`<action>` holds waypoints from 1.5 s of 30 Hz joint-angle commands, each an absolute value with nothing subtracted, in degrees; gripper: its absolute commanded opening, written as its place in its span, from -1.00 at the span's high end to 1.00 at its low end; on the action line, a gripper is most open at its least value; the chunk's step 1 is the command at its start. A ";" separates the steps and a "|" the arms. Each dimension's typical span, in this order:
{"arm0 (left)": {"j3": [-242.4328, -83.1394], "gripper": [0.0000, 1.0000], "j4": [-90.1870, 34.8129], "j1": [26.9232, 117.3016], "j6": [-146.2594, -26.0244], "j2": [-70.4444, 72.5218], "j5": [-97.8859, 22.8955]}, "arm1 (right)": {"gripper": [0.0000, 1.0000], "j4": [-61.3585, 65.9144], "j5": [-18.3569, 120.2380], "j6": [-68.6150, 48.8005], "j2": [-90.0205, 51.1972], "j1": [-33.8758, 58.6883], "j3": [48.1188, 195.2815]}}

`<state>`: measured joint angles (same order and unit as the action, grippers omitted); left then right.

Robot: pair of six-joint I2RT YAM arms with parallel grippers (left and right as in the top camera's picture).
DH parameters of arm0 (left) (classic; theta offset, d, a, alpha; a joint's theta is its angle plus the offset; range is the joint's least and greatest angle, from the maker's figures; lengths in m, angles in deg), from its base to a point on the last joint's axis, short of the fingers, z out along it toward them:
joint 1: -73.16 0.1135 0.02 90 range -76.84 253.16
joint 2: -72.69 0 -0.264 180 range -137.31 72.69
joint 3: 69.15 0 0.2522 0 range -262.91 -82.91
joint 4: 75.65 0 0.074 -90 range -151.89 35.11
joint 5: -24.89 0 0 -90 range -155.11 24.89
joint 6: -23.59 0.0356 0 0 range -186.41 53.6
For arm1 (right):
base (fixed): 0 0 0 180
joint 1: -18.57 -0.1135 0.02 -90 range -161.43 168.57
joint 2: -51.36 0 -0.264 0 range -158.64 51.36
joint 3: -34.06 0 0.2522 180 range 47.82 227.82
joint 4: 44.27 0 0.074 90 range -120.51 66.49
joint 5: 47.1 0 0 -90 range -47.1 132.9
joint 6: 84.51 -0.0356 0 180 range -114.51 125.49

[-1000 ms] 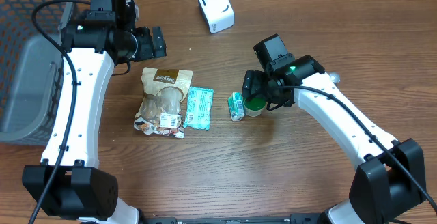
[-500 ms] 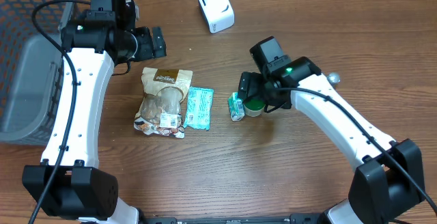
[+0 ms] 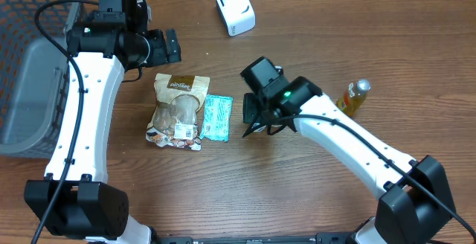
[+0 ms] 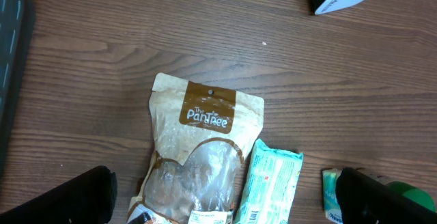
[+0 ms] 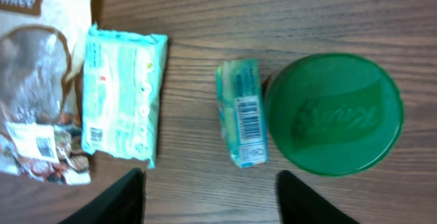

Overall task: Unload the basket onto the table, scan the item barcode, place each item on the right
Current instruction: 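Lower the right gripper onto the small green tissue pack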

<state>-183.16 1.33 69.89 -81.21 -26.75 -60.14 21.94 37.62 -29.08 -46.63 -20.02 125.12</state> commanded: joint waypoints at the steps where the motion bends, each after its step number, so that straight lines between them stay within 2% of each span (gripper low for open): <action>1: -183.94 -0.99 1.31 70.09 -80.54 -26.86 -59.55 | -0.05 20.63 33.23 -28.99 -46.77 -22.42 124.95; 3: -183.94 -0.99 1.31 70.09 -80.54 -26.86 -59.55 | 0.02 20.06 31.74 -29.01 -46.85 -23.97 124.97; 15: -183.94 -0.99 1.31 70.09 -80.54 -26.86 -59.55 | 0.03 19.23 17.82 -29.03 -51.64 -31.30 124.97; 20: -183.94 -0.99 1.31 70.09 -80.54 -26.86 -59.55 | 0.10 19.10 17.79 -29.05 -53.32 -31.19 124.97; 45: -183.94 -0.99 1.31 70.09 -80.54 -26.86 -59.55 | 0.11 19.45 14.80 -29.25 -59.64 -31.06 124.90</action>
